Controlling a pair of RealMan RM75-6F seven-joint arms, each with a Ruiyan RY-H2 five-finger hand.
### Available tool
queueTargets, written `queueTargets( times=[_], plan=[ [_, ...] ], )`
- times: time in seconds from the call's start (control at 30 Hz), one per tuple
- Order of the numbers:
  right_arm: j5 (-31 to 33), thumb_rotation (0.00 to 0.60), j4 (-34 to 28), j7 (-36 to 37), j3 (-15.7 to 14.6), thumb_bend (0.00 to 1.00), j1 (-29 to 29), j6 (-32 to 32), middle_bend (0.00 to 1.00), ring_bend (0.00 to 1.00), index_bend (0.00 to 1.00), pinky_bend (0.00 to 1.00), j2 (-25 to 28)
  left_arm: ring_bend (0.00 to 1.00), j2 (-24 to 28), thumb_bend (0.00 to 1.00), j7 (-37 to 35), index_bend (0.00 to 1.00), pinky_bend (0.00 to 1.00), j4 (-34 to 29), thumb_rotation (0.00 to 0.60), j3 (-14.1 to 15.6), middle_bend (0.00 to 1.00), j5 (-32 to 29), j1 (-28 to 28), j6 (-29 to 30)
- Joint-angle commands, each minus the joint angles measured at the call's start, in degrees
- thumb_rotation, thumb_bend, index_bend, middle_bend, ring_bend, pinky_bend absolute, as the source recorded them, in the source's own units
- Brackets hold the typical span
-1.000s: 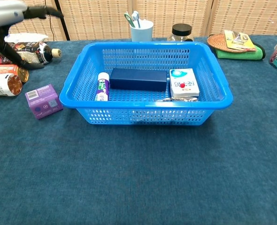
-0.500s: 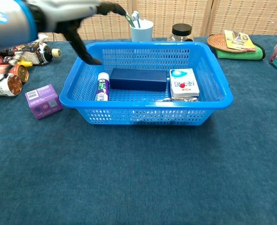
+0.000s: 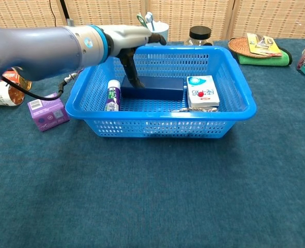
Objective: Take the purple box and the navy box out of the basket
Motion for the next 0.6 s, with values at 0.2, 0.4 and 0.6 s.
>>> queueTargets(
  times=[0.2,0.4,0.6],
  plan=[
    [0.41,0.6,0.18,-0.23,-0.07,0.0,0.31,-0.63,0.0,0.0,0.0,0.0,-0.18,0.0,-4.95,0.2,0.21,0.0,0.04,8.56,0.6,1.1,0.0,-4.79,-3.36,-4.35],
    [0.92,0.6,0.36,-0.24,0.03,0.0,0.45,-0.87,0.0,0.0,0.0,0.0,-0.25,0.0,-7.71,0.2,-0.7,0.0,0.09,13.39,0.6,1.6,0.0,-5.5,-4.65,-6.6],
    [1.79,0.6,0.8,-0.34,0.2,0.0,0.76,-1.54,0.0,0.0,0.0,0.0,-0.43,0.0,-9.54,0.2,-1.33,0.0,0.13,15.99,0.6,1.8,0.0,-4.94,-5.29,-6.5]
  ],
)
